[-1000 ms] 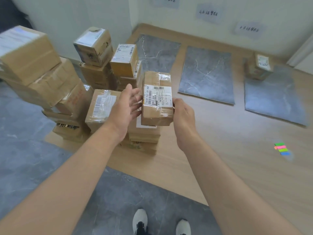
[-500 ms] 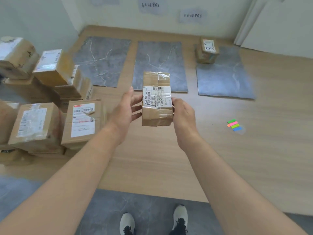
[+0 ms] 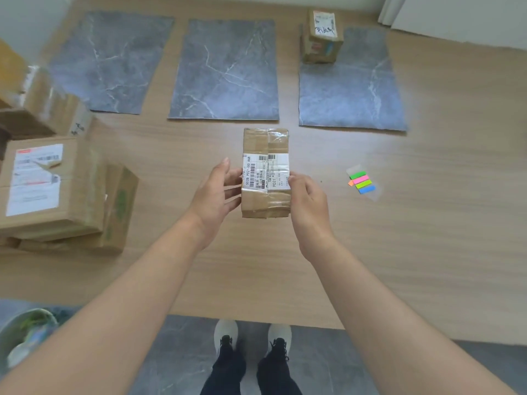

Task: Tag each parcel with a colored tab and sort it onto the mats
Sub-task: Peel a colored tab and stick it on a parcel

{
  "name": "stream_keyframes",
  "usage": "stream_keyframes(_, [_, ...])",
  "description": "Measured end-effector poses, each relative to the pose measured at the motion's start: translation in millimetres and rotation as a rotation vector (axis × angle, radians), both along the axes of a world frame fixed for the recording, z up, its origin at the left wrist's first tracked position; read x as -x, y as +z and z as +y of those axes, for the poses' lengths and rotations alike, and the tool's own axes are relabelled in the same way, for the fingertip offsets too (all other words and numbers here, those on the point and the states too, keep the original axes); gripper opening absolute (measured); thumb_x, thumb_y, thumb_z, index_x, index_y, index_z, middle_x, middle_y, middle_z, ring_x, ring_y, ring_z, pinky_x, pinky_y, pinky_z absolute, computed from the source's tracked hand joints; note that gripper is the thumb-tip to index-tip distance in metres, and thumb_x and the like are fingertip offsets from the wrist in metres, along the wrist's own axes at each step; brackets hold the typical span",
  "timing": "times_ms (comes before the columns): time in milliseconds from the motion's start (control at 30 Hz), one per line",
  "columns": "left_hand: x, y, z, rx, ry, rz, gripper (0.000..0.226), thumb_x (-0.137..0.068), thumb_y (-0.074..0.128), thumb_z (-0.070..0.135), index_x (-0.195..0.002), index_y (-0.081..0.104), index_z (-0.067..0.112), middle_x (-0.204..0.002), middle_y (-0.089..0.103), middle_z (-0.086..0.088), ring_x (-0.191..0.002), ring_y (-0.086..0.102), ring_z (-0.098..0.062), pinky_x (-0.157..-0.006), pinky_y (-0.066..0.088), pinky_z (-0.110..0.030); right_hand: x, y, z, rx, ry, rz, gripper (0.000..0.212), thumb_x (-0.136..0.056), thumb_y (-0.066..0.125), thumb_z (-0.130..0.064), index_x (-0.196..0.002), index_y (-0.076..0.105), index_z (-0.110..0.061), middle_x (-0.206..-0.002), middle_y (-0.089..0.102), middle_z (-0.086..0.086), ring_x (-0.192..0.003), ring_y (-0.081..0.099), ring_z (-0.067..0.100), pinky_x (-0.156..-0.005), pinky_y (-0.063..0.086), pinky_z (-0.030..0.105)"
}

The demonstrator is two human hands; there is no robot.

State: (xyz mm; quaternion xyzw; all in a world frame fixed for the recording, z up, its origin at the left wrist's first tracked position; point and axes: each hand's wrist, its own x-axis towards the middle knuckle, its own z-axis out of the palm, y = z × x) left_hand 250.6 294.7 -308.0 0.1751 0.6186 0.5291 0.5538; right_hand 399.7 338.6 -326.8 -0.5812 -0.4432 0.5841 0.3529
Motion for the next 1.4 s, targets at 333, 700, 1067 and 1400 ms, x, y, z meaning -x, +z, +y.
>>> stream_keyframes(333, [-11.7, -46.3, -4.9, 0.055, -0.072, 0.021, 0.047, -0.106, 0.033, 0.043, -0.118, 0.068, 0.014, -0.088, 0.077, 0.013, -0.095, 0.069, -0.008, -0.103, 0.050, -0.035, -11.1, -52.5, -10.4, 0.083, -0.043, 0.035, 0.025, -0.102, 0.050, -0.024, -0.109, 0.074, -0.022, -0.103, 0.078, -0.007, -0.095, 0.072, 0.006, -0.079, 0.055, 0.023])
stream_keyframes(700, [-5.8, -69.3, -16.8, 0.126, -0.082, 0.011, 0.045, -0.107, 0.033, 0.039, -0.124, 0.064, 0.011, -0.108, 0.072, 0.004, -0.105, 0.066, -0.011, -0.104, 0.049, -0.034, -3.1, -88.6, -25.7, 0.145, -0.077, -0.023, 0.017, -0.099, 0.056, -0.028, -0.107, 0.070, -0.021, -0.100, 0.075, -0.008, -0.089, 0.067, 0.003, -0.080, 0.049, 0.025])
stream_keyframes(1067, [-2.6, -71.5, -20.7, 0.162, -0.097, 0.018, 0.036, -0.106, 0.038, 0.039, -0.110, 0.066, 0.017, -0.107, 0.071, 0.003, -0.111, 0.063, -0.015, -0.106, 0.047, -0.035, -4.5, -95.8, -28.9, 0.163, -0.062, -0.055, 0.025, -0.096, 0.055, -0.033, -0.110, 0.074, -0.023, -0.103, 0.077, -0.009, -0.097, 0.070, 0.002, -0.088, 0.055, 0.030])
stream_keyframes(1400, [-12.6, -27.1, 16.3, 0.045, -0.179, 0.164, 0.046, -0.104, 0.038, 0.044, -0.135, 0.059, 0.018, -0.138, 0.058, 0.006, -0.124, 0.047, -0.004, -0.113, 0.029, -0.028, -45.5, -58.1, -11.5, 0.085, -0.249, -0.101, 0.039, -0.095, 0.056, -0.038, -0.131, 0.066, -0.026, -0.100, 0.059, -0.013, -0.097, 0.055, 0.007, -0.092, 0.045, 0.026])
